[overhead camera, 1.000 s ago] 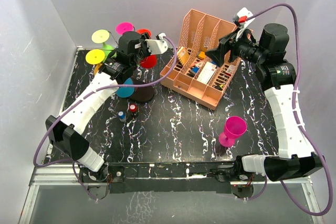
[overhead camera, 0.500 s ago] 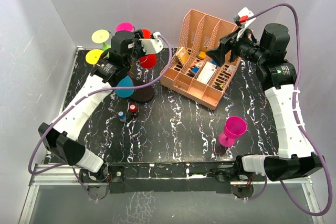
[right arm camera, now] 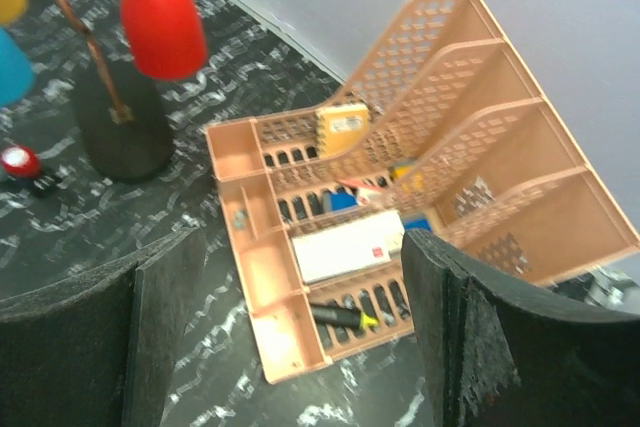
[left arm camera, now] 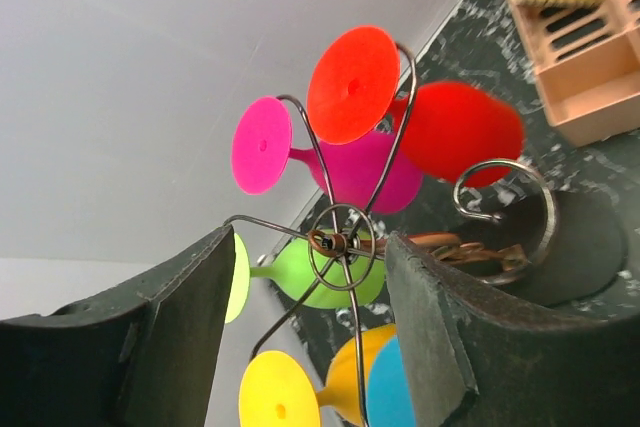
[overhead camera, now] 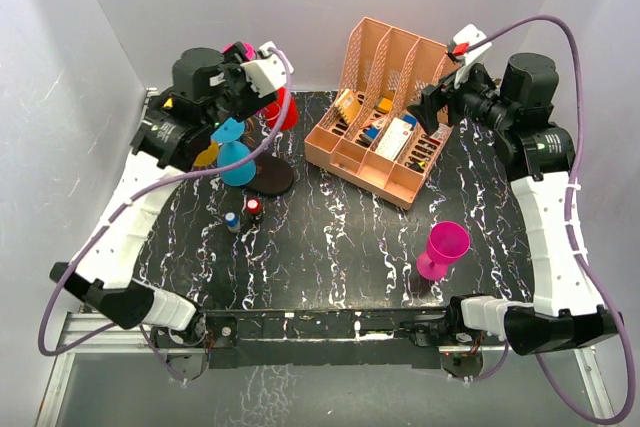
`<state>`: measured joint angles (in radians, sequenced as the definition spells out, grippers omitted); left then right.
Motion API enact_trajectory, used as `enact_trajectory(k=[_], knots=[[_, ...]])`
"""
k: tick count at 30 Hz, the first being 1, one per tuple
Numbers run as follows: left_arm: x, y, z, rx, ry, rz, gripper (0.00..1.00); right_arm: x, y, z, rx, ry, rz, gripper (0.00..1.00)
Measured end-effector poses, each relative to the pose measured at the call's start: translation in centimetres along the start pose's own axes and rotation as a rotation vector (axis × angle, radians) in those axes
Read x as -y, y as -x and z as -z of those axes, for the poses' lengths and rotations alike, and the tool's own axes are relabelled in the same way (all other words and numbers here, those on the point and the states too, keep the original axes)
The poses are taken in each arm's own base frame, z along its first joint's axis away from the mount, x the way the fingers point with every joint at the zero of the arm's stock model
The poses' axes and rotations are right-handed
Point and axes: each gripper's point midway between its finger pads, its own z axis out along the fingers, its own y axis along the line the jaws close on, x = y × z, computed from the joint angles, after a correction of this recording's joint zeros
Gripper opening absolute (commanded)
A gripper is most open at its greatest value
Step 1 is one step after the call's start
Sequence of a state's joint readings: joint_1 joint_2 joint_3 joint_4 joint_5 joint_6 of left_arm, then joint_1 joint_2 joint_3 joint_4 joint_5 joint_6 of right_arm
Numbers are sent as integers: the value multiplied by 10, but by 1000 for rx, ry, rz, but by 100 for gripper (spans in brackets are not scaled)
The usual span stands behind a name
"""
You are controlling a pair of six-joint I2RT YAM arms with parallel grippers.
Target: Place the wine glass upside down on the wine glass rack
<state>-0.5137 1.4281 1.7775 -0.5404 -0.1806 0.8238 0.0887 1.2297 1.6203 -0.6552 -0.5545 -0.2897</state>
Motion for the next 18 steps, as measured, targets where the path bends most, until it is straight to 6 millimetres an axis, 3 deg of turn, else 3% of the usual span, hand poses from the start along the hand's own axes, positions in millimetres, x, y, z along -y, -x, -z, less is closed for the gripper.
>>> enact_trajectory(k=[4, 8, 13, 18], knots=[[-6, 16, 28, 90, -27, 90, 82, 5, -12, 17, -59, -67, 65, 87], [-21, 22, 49, 130, 10, 195, 96, 0, -43, 37, -148, -102, 102, 88], [-39, 3, 58, 87, 81, 312, 97, -11, -101, 58, -307, -124, 104, 93], [-57, -23, 68, 42, 149, 400, 97, -19, -140, 77, -426, -135, 87, 90]])
